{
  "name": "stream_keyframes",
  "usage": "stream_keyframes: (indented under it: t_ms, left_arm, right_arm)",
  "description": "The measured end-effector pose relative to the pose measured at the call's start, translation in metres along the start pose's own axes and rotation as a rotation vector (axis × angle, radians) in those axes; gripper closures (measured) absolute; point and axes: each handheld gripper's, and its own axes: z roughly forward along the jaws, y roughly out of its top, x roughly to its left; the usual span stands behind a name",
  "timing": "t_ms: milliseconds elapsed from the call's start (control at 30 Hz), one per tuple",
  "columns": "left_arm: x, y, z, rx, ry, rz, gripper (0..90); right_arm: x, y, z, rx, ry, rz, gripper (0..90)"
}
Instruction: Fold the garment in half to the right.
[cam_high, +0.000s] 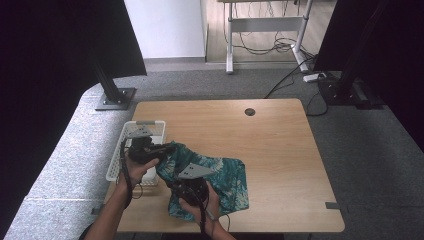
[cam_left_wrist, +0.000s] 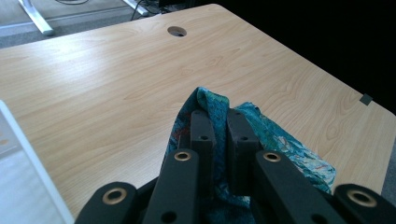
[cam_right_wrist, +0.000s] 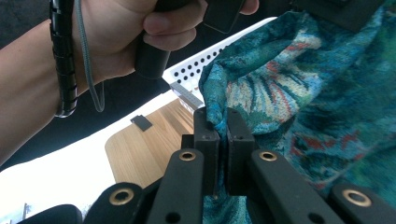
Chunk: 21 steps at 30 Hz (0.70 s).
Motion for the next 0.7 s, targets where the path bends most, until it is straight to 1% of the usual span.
stream_keyframes:
  t_ms: [200, 533, 700]
  left_arm:
    - [-0.003, 0.003, 0.008, 0.000, -0.006, -0.002, 82.9]
    - [-0.015, 0.012, 0.019, 0.006, -0.020, 0.025, 82.8]
    - [-0.020, 0.013, 0.026, 0.007, -0.036, 0.026, 82.9]
  right_arm:
    - [-0.007, -0.004, -0.009, -0.006, -0.018, 0.012, 86.1]
    - [-0.012, -0.005, -0.023, -0.025, -0.034, 0.017, 86.1]
    - [-0.018, -0.008, -0.033, -0.029, -0.049, 0.026, 86.1]
